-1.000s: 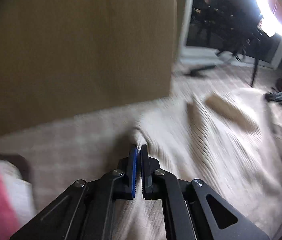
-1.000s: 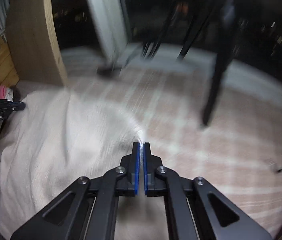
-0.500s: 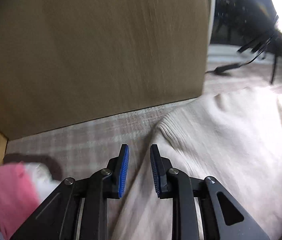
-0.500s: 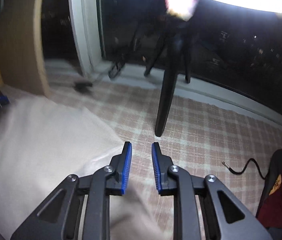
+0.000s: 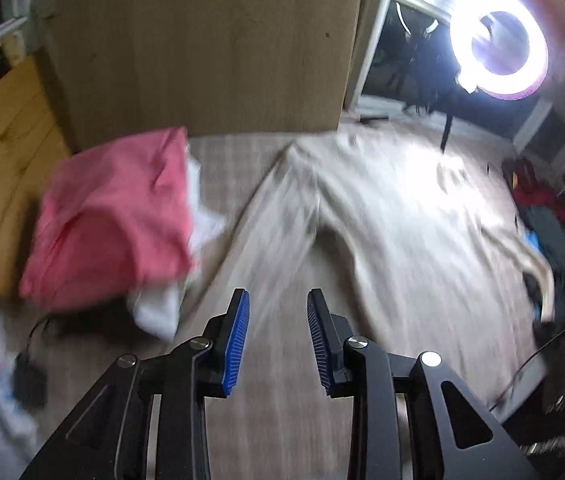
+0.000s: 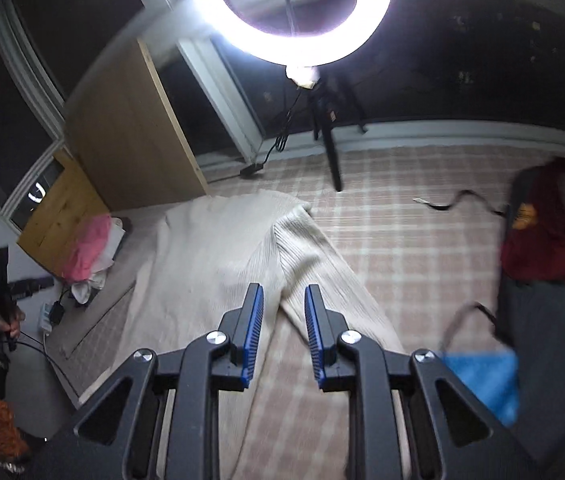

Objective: Fold clothes

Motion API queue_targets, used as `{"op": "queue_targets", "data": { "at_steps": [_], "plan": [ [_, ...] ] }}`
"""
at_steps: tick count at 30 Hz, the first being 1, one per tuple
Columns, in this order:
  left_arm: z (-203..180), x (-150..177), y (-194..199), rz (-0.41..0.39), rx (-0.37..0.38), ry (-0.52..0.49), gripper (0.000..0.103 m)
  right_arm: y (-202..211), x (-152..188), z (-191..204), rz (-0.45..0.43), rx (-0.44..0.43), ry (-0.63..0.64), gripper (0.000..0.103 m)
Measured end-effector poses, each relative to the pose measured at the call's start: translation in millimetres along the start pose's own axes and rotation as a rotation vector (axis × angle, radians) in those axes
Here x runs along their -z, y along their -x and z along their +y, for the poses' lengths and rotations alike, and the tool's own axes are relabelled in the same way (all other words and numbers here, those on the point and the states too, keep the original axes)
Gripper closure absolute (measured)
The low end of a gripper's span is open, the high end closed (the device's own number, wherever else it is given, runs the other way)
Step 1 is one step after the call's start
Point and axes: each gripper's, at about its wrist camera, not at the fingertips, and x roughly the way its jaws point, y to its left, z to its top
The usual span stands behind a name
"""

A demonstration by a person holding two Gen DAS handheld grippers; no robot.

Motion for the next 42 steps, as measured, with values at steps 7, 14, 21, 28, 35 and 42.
{"op": "queue_targets", "data": {
  "at_steps": [7, 14, 21, 28, 35, 42],
  "plan": [
    [-57.2, 87.1, -32.1, 0.125, 0.253, -0.039, 0.059, 29.0, 97.1, 44.9, 0.035, 0.1, 0.017, 0.056],
    [-116.2, 120.2, -101.4, 0.232, 0.182, -0.262, 0.062, -58.7, 185.1, 74.2, 0.241, 0.094, 0.003, 0.056],
    [-129.6, 118.2, -95.4, 0.188, 0.164, -0.312, 0.06, -93.0, 219.0, 100.6, 0.338, 0.111, 0.084, 0.056],
    [-123.3, 129.0, -92.1, 0.186, 0.192, -0.295, 0.06, -91.3, 186.4, 141.7, 0.311, 0.039, 0.147, 0.056],
    [-110.8, 143.1, -98.6, 0.161, 0.237, -0.24, 0.06, -185.6, 80.6, 256.6, 0.278, -0.082, 0.34, 0.056],
    [-96.7, 149.1, -87.8, 0.126, 0.288, -0.153, 0.06, -349.4, 42.8, 341.4, 0.439, 0.089, 0.517, 0.056]
  ]
}}
